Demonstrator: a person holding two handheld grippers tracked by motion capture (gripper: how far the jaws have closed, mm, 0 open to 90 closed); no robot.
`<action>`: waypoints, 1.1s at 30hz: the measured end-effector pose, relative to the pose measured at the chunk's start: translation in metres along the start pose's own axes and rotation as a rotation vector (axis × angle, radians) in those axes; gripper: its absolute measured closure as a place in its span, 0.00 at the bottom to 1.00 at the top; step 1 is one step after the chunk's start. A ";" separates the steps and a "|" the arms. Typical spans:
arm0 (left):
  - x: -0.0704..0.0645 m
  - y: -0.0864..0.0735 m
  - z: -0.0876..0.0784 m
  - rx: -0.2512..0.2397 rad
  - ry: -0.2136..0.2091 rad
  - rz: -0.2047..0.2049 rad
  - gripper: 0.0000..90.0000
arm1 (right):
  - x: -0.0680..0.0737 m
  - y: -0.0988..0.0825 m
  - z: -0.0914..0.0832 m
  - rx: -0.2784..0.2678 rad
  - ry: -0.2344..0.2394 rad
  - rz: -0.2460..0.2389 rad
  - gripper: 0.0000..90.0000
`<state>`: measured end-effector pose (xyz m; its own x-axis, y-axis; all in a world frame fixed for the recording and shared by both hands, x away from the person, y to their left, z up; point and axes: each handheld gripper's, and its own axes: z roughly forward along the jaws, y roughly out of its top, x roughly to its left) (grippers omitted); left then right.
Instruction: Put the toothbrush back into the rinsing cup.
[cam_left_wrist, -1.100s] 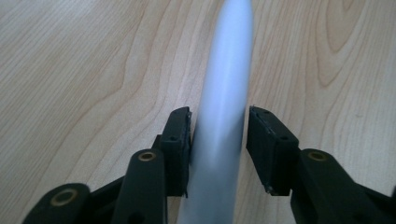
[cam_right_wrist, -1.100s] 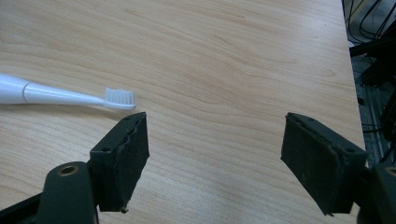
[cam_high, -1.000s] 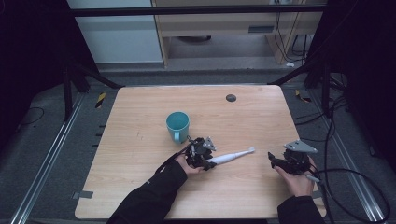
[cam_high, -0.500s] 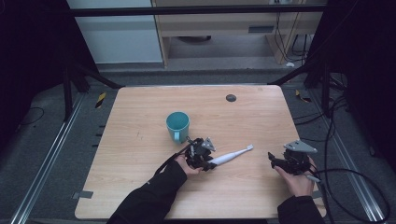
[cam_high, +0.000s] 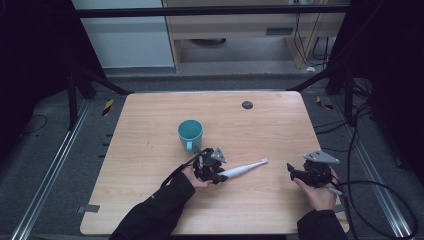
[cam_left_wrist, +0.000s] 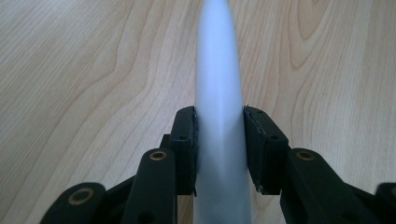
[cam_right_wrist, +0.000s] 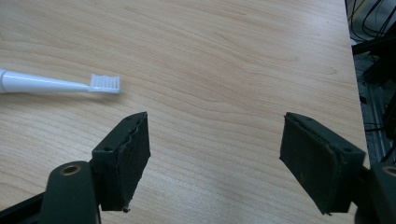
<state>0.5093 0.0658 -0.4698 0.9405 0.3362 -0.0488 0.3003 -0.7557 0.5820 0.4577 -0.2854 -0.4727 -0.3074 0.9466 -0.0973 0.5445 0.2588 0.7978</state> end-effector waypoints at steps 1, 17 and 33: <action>0.000 -0.005 -0.003 0.004 0.003 -0.002 0.73 | 0.000 0.000 0.000 0.000 -0.001 0.000 0.27; 0.010 -0.048 -0.033 0.008 0.035 -0.023 0.73 | 0.000 0.000 0.001 0.003 -0.003 0.003 0.27; 0.011 -0.066 -0.033 0.010 0.038 -0.056 0.73 | -0.001 -0.001 0.001 0.010 -0.005 0.005 0.27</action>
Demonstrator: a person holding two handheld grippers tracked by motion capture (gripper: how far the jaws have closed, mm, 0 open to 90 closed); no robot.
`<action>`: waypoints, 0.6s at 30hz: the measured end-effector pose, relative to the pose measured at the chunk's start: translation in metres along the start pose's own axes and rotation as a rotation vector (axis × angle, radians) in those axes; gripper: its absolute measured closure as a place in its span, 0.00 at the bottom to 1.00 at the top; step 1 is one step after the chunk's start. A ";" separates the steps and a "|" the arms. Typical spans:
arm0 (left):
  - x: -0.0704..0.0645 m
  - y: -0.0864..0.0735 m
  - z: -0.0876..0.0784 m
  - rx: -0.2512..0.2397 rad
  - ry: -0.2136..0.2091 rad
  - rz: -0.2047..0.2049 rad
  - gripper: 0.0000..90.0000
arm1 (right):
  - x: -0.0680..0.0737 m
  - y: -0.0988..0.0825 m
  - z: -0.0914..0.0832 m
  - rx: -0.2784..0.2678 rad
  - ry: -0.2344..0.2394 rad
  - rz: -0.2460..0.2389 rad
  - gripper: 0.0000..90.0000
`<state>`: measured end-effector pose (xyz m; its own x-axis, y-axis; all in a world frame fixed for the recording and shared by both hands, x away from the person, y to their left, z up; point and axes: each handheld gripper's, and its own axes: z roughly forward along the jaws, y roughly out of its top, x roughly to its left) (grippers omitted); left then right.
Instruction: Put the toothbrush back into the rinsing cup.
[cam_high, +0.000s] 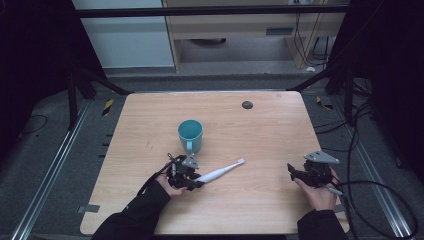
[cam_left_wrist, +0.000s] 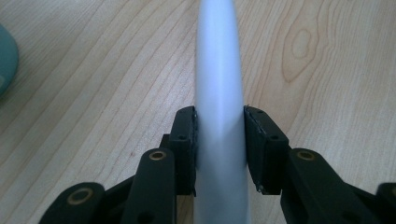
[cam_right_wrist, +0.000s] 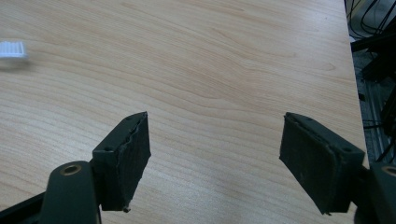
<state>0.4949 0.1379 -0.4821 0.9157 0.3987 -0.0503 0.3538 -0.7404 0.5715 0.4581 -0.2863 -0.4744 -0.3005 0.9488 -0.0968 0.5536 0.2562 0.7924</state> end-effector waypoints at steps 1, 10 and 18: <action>0.000 0.000 0.000 0.004 0.004 0.002 0.73 | 0.000 0.000 0.000 0.001 -0.001 -0.002 0.27; 0.000 0.008 -0.002 -0.001 0.023 0.000 0.60 | 0.000 0.000 0.000 0.003 -0.002 0.001 0.27; 0.004 0.025 0.003 0.032 0.036 -0.007 0.57 | 0.000 0.000 0.001 0.005 0.000 0.002 0.27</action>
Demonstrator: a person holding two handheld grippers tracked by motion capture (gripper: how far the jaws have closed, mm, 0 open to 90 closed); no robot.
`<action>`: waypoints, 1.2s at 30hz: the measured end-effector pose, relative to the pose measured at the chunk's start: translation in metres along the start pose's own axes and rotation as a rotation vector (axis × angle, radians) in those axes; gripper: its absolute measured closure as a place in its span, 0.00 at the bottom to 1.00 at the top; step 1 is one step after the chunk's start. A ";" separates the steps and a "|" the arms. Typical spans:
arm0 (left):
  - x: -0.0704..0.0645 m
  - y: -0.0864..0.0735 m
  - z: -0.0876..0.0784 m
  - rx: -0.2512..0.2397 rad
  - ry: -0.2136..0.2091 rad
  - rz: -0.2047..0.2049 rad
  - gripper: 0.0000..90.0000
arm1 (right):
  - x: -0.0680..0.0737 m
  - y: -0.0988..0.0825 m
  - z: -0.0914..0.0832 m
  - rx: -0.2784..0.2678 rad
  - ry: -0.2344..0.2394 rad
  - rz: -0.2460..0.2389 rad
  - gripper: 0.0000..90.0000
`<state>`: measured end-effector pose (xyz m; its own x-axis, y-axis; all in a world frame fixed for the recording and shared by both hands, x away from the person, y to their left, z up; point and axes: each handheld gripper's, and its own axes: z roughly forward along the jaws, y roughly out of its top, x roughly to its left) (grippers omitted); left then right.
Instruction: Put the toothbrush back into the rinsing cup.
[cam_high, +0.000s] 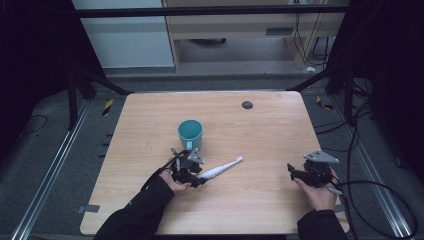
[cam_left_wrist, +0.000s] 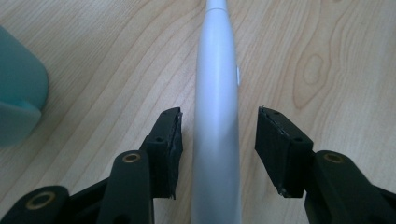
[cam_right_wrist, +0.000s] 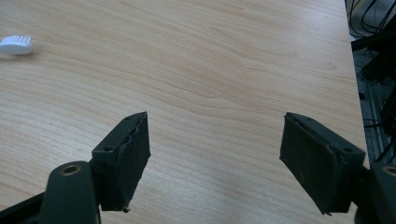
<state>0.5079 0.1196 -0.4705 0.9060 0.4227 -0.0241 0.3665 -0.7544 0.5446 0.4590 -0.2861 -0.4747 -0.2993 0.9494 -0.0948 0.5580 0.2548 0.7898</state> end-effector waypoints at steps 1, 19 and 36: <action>0.001 0.002 0.002 0.017 0.001 0.001 0.57 | 0.000 0.000 0.000 0.001 0.001 0.004 0.27; 0.001 0.013 0.012 0.112 0.022 0.033 0.64 | -0.001 0.001 0.001 0.004 -0.002 -0.005 0.27; 0.002 0.017 0.009 0.157 0.053 0.031 0.72 | 0.000 0.001 0.002 0.014 0.007 0.001 0.27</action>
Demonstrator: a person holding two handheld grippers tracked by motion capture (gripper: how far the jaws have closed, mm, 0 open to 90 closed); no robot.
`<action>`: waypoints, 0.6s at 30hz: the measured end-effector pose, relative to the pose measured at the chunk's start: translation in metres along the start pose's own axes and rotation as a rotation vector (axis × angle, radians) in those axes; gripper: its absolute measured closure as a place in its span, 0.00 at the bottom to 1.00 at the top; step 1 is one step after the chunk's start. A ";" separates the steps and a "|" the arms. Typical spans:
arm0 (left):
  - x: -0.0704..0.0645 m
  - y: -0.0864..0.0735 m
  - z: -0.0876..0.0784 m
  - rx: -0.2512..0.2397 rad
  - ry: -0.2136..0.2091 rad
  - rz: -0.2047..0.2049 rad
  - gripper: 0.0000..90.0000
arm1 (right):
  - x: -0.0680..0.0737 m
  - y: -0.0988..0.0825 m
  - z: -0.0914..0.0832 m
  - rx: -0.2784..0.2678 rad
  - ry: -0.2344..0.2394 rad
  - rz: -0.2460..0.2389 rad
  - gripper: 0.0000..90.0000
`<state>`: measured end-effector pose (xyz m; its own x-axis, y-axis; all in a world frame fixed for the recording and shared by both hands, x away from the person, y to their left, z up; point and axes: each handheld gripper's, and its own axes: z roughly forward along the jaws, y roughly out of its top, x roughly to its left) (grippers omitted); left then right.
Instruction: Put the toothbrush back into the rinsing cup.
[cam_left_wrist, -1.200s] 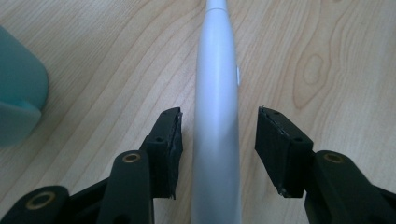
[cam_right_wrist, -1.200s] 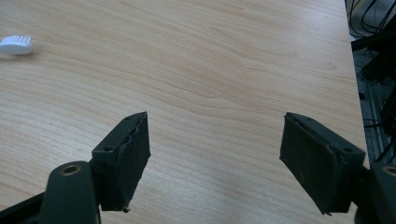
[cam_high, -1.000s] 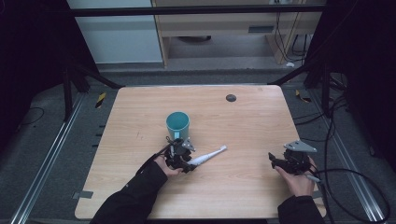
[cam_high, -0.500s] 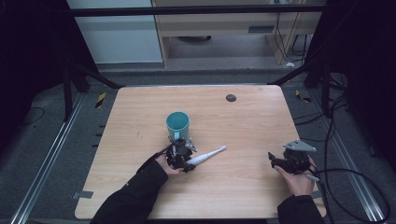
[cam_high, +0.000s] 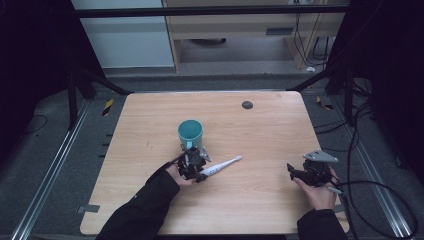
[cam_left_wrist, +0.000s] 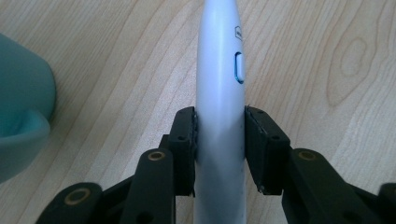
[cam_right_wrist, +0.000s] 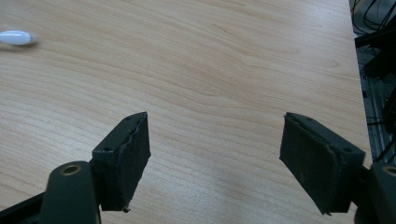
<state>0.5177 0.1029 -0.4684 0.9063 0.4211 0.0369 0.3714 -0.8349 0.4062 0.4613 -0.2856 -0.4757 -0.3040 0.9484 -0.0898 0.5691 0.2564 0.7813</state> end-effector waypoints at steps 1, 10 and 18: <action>0.000 0.000 0.000 0.000 0.000 -0.001 0.72 | 0.000 0.000 0.000 0.001 -0.001 -0.001 0.27; 0.001 0.002 0.002 0.030 -0.003 -0.010 0.72 | 0.000 0.000 0.000 0.004 0.001 -0.004 0.27; 0.001 0.004 0.002 0.051 -0.008 -0.019 0.73 | 0.000 0.000 0.002 0.005 0.005 0.002 0.27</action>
<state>0.5207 0.0993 -0.4686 0.9004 0.4346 0.0220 0.3985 -0.8438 0.3595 0.4627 -0.2849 -0.4764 -0.3070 0.9479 -0.0852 0.5736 0.2558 0.7782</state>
